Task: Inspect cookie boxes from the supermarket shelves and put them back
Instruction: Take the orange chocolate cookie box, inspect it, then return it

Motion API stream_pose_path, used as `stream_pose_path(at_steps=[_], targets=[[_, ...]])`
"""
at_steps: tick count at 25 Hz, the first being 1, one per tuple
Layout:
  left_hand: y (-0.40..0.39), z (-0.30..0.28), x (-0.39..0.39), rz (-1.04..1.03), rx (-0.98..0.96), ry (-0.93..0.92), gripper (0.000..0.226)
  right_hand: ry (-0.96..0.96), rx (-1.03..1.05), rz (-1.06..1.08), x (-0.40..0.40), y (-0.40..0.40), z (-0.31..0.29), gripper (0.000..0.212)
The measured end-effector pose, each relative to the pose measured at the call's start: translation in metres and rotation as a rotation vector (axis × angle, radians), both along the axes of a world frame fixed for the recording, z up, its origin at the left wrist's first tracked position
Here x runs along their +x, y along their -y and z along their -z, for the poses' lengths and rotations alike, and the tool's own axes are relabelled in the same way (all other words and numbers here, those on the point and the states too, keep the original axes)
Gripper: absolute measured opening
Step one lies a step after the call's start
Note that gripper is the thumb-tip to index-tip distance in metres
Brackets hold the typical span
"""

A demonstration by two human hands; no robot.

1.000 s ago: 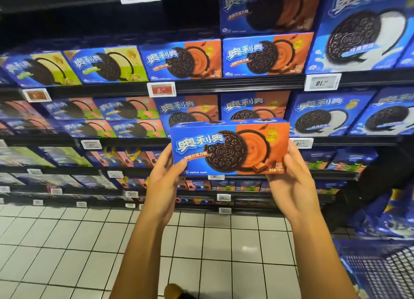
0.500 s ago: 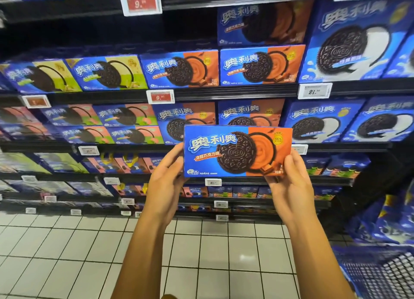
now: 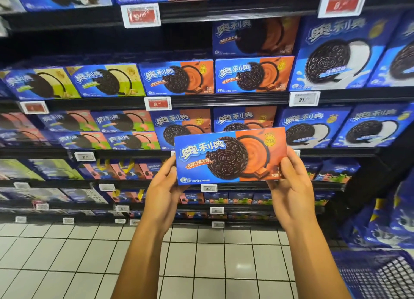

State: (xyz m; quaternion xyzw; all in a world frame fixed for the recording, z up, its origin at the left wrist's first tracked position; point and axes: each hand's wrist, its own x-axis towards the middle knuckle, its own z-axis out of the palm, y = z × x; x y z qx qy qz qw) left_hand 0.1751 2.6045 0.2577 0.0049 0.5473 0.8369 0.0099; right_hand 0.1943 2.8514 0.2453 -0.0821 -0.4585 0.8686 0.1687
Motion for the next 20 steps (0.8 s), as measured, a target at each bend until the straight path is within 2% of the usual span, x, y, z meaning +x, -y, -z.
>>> stream_pose_path(at_steps=[6, 11, 15, 18, 20], targets=[[-0.002, -0.007, -0.001, -0.023, 0.014, 0.012, 0.035, -0.015, -0.003, 0.0, 0.003, 0.0, -0.01, 0.033], [-0.004, -0.011, 0.001, -0.03, 0.05, 0.005, 0.033, -0.004, 0.036, -0.018, 0.004, -0.001, -0.009, 0.039], [-0.009, -0.026, 0.007, 0.028, 0.068, -0.062, 0.037, 0.142, 0.036, 0.007, -0.004, -0.001, 0.003, 0.033], [-0.03, -0.041, 0.015, 0.154, -0.019, -0.178, 0.044, 0.345, -0.222, -0.011, -0.014, 0.008, 0.016, 0.025], [-0.049, -0.05, 0.02, 0.194, -0.121, -0.246, 0.053, 0.4, -0.401, -0.092, -0.017, 0.017, 0.024, 0.024]])
